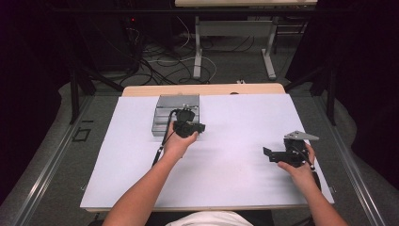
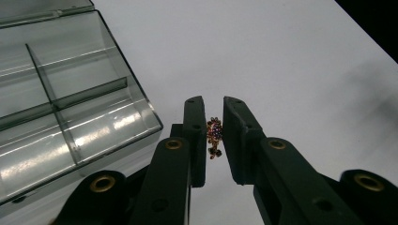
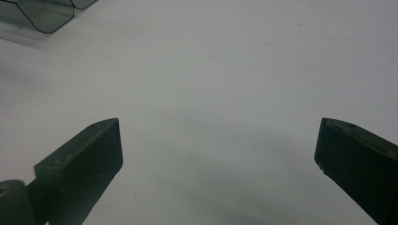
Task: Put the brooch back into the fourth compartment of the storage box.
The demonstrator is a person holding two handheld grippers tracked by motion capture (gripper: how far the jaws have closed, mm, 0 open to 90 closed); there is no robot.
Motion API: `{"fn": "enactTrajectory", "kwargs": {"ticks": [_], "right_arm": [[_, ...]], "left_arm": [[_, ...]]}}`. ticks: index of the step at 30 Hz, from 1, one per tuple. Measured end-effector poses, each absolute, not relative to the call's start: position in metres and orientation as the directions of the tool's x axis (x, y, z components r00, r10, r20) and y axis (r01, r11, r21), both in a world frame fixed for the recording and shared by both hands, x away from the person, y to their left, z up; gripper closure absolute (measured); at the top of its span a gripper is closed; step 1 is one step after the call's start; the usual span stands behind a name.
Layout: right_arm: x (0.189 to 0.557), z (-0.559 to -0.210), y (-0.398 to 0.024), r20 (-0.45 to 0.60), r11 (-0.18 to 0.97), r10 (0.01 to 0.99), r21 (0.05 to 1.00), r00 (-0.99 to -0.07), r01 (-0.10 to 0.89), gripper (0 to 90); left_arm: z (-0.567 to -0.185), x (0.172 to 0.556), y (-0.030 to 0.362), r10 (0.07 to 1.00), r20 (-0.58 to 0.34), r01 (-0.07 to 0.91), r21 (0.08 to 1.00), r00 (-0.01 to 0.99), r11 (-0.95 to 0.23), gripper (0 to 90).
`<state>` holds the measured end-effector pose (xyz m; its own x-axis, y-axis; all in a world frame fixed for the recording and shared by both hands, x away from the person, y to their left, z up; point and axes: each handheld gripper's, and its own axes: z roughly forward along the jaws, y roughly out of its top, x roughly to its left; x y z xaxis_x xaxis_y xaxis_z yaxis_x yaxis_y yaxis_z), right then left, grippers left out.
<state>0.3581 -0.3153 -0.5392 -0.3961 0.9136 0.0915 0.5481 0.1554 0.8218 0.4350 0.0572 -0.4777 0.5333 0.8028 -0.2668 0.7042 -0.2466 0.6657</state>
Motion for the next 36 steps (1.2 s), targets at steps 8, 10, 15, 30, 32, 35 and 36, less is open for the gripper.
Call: {"fn": "enactTrajectory", "kwargs": {"ticks": [8, 10, 15, 30, 32, 35, 36], "right_arm": [[0.358, -0.539, -0.315, 0.092, 0.155, 0.914, 0.822, -0.396, 0.548, 0.9], [0.358, -0.539, -0.315, 0.091, 0.155, 0.914, 0.822, -0.395, 0.548, 1.0], [0.358, -0.539, -0.315, 0.090, 0.156, 0.914, 0.822, -0.395, 0.548, 0.9], [0.358, -0.539, -0.315, 0.090, 0.156, 0.915, 0.822, -0.394, 0.548, 1.0], [0.358, -0.539, -0.315, 0.091, 0.155, 0.915, 0.822, -0.394, 0.549, 1.0], [0.358, -0.539, -0.315, 0.091, 0.155, 0.914, 0.822, -0.395, 0.549, 1.0], [0.358, -0.539, -0.315, 0.091, 0.155, 0.914, 0.822, -0.395, 0.549, 1.0]], "left_arm": [[-0.473, 0.439, 0.071, 0.820, -0.264, 0.708, 0.669, 0.508, -0.224, 79.8], [-0.472, 0.440, 0.076, 0.823, -0.264, 0.712, 0.666, 0.503, -0.222, 79.8], [-0.472, 0.443, 0.086, 0.834, -0.262, 0.713, 0.671, 0.486, -0.205, 79.8], [-0.474, 0.451, 0.112, 0.865, -0.260, 0.730, 0.664, 0.430, -0.162, 79.8], [-0.475, 0.452, 0.115, 0.868, -0.261, 0.733, 0.662, 0.422, -0.157, 79.8], [-0.476, 0.454, 0.119, 0.872, -0.262, 0.737, 0.658, 0.413, -0.152, 79.8], [-0.477, 0.454, 0.120, 0.873, -0.263, 0.737, 0.660, 0.410, -0.148, 79.8]]}}
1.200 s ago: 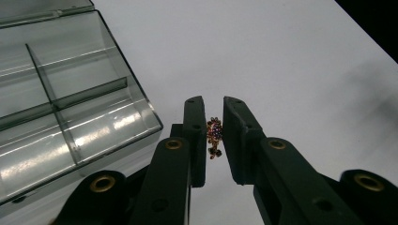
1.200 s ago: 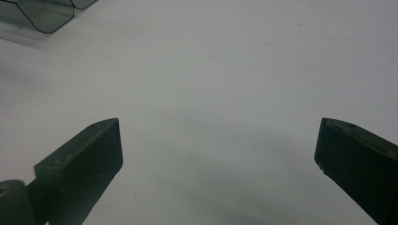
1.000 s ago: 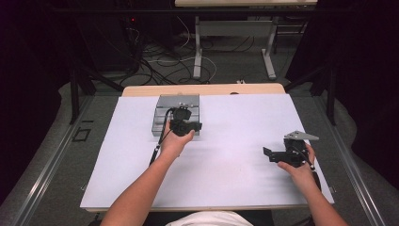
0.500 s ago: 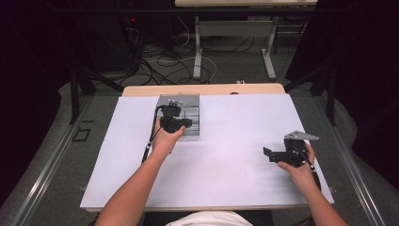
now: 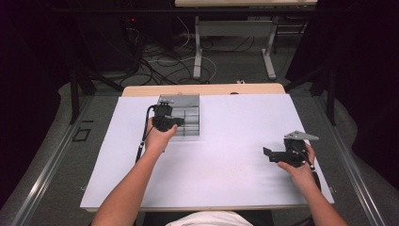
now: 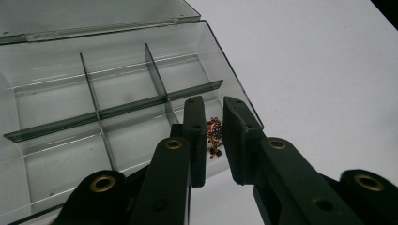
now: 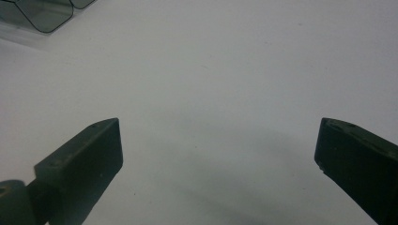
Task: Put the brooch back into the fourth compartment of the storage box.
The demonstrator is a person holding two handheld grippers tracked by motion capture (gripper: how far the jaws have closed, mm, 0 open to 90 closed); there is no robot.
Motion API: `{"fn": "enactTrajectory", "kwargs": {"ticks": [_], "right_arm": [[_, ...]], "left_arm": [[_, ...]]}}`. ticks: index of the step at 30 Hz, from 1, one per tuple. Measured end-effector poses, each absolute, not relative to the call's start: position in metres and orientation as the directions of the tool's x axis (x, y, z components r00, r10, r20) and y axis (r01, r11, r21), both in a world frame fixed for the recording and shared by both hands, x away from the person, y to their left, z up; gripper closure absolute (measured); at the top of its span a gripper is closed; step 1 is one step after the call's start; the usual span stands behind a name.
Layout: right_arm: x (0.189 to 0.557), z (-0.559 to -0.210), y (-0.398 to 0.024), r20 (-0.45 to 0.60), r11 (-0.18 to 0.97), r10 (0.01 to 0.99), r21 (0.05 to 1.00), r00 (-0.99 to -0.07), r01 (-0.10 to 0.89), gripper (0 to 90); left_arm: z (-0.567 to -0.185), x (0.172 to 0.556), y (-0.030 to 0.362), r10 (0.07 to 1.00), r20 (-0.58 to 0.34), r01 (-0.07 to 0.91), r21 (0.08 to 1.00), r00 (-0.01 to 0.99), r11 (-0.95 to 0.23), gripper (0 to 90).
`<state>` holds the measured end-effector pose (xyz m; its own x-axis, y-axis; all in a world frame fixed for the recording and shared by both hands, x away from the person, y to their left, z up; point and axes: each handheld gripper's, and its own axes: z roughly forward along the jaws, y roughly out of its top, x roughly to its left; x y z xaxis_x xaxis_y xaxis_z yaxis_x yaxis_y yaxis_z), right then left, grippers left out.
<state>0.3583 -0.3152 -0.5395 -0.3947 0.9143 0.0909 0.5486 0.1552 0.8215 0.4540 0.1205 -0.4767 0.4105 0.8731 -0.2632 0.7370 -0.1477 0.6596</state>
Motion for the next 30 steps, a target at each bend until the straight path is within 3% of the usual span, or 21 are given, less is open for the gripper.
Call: {"fn": "enactTrajectory", "kwargs": {"ticks": [30], "right_arm": [[0.358, -0.539, -0.315, 0.091, 0.155, 0.915, 0.821, -0.394, 0.549, 1.0]], "left_arm": [[-0.490, 0.470, 0.157, 0.917, -0.248, 0.773, 0.628, 0.313, -0.094, 79.8]]}}
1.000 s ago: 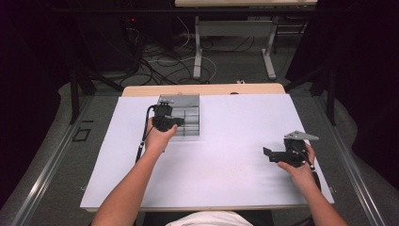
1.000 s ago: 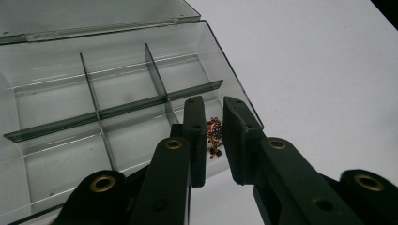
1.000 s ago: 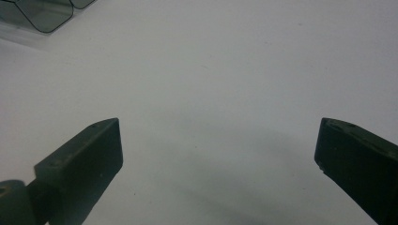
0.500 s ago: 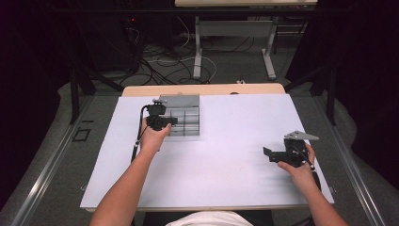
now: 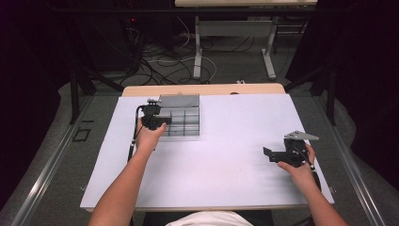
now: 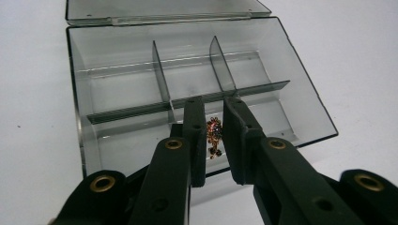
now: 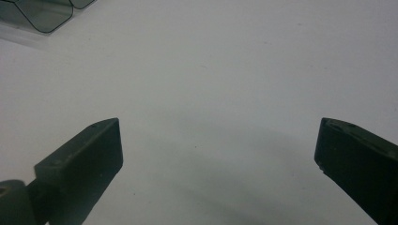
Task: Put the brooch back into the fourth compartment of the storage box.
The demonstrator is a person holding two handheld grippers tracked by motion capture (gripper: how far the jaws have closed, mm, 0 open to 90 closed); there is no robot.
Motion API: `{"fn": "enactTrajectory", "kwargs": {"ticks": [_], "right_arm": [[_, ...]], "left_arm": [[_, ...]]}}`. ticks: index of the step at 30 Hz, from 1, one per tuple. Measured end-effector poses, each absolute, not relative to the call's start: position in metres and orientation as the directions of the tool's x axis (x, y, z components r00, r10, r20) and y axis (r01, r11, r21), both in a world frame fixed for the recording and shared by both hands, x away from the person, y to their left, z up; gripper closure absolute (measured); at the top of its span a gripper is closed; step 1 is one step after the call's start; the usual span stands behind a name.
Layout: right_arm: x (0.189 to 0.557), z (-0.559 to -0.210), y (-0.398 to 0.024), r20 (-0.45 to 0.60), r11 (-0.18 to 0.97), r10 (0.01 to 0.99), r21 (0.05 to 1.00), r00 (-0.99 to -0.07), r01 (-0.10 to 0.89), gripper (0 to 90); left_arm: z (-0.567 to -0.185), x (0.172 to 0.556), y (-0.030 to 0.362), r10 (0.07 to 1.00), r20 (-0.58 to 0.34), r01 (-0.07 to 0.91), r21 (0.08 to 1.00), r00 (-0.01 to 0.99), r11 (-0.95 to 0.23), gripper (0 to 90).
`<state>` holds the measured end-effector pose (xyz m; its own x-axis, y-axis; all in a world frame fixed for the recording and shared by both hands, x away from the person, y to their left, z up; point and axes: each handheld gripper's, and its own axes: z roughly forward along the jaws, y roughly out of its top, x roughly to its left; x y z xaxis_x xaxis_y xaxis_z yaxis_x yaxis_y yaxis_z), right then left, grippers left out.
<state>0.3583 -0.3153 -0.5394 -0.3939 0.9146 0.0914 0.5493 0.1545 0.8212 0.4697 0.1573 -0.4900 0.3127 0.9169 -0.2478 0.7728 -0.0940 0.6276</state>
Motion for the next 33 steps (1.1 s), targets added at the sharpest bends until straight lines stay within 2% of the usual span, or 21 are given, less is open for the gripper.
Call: {"fn": "enactTrajectory", "kwargs": {"ticks": [33], "right_arm": [[0.358, -0.540, -0.317, 0.105, 0.143, 0.913, 0.822, -0.394, 0.552, 1.0]], "left_arm": [[-0.511, 0.487, 0.171, 0.946, -0.214, 0.802, 0.593, 0.244, -0.072, 79.8]]}}
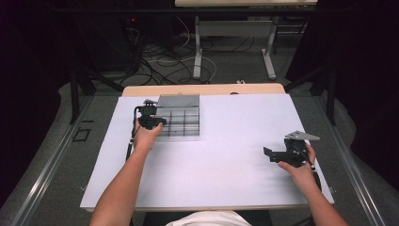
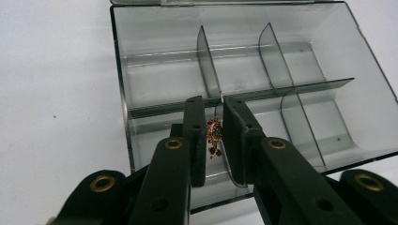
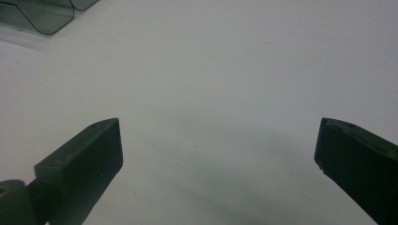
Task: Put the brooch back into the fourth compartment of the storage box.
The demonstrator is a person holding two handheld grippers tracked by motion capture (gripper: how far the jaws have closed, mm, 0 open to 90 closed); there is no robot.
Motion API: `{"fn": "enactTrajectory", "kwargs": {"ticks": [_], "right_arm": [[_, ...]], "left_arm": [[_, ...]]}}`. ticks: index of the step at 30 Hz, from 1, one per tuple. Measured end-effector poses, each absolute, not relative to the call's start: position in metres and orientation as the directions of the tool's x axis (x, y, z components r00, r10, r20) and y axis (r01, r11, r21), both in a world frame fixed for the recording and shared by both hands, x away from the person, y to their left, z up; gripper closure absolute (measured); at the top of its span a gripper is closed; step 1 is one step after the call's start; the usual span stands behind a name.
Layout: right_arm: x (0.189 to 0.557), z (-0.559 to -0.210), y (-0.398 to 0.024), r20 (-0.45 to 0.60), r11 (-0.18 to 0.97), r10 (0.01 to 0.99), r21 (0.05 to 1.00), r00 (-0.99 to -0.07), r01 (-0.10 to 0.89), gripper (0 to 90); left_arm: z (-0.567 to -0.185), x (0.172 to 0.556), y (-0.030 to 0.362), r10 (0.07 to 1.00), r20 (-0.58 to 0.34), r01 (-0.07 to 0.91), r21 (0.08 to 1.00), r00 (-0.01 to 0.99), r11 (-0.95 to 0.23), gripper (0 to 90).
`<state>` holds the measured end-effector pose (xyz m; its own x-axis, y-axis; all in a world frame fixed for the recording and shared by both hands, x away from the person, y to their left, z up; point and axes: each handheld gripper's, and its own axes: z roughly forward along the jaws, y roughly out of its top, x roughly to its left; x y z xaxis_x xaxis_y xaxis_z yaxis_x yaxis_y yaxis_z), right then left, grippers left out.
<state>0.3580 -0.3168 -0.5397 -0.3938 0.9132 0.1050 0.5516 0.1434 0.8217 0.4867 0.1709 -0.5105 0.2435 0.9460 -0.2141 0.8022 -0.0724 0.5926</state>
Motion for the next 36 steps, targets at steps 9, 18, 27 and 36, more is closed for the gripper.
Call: {"fn": "enactTrajectory", "kwargs": {"ticks": [9, 18, 27, 36], "right_arm": [[0.357, -0.539, -0.317, 0.102, 0.144, 0.916, 0.820, -0.389, 0.554, 1.0], [0.357, -0.539, -0.317, 0.103, 0.143, 0.914, 0.823, -0.393, 0.549, 1.0], [0.357, -0.539, -0.316, 0.102, 0.144, 0.914, 0.823, -0.393, 0.549, 1.0], [0.356, -0.538, -0.316, 0.095, 0.148, 0.914, 0.826, -0.393, 0.544, 1.0]], "left_arm": [[-0.518, 0.489, 0.171, 0.953, -0.208, 0.809, 0.584, 0.222, -0.061, 79.8], [-0.520, 0.489, 0.178, 0.958, -0.202, 0.816, 0.576, 0.204, -0.052, 79.7], [-0.520, 0.489, 0.180, 0.956, -0.216, 0.814, 0.580, 0.199, -0.039, 77.3], [-0.515, 0.486, 0.182, 0.953, -0.224, 0.802, 0.596, 0.205, -0.032, 73.5]]}}
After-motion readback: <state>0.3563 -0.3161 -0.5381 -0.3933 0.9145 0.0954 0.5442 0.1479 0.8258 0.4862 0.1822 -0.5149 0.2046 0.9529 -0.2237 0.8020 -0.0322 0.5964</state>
